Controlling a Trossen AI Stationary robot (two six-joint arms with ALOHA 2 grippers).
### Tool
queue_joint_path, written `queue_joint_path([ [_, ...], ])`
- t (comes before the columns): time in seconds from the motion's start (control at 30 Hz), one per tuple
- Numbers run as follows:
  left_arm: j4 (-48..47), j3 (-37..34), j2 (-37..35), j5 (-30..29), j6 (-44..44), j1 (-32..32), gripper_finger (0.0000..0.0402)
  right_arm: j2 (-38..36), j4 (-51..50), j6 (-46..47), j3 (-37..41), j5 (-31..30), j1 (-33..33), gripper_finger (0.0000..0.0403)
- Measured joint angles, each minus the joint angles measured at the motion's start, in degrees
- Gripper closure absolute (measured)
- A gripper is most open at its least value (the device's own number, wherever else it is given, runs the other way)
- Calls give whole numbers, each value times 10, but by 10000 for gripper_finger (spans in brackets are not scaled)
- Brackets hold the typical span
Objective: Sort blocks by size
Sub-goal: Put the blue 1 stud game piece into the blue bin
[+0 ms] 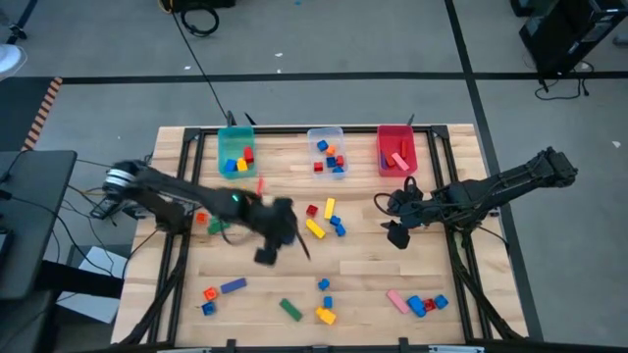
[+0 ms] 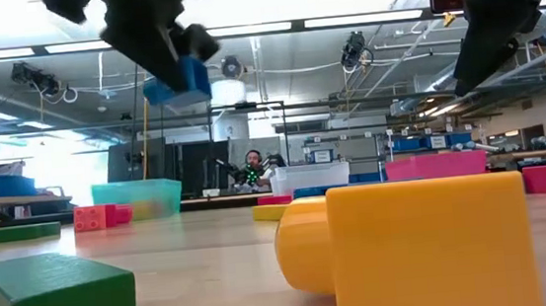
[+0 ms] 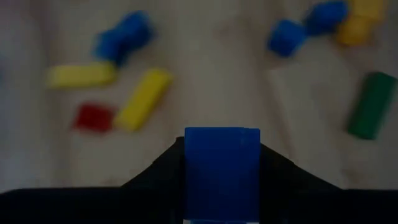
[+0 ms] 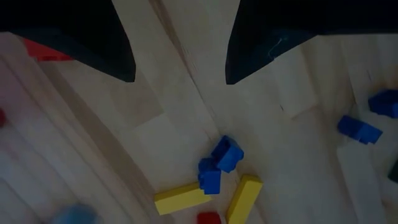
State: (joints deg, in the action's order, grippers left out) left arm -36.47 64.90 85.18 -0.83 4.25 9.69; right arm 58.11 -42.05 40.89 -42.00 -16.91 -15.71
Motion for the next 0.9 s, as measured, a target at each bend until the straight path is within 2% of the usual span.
queue_joint_path([
  [0.23,6,-95,-131,-23,-7,-149,268,0,7,2,0,-1,9,139],
  [0.4,-14,-119,-171,-73,-70,-275,268,0,9,31,0,-2,21,139],
  [0.57,-35,-119,-163,-77,-83,-410,268,0,10,57,0,-3,37,139],
  [0.7,-38,-120,-126,-77,-140,-510,268,0,11,83,0,-24,52,139],
  [0.8,-31,-119,-95,-64,-154,-570,268,0,11,94,0,-35,64,139],
  [0.9,-14,-119,-71,-51,-154,-600,268,0,13,102,0,-36,78,139],
])
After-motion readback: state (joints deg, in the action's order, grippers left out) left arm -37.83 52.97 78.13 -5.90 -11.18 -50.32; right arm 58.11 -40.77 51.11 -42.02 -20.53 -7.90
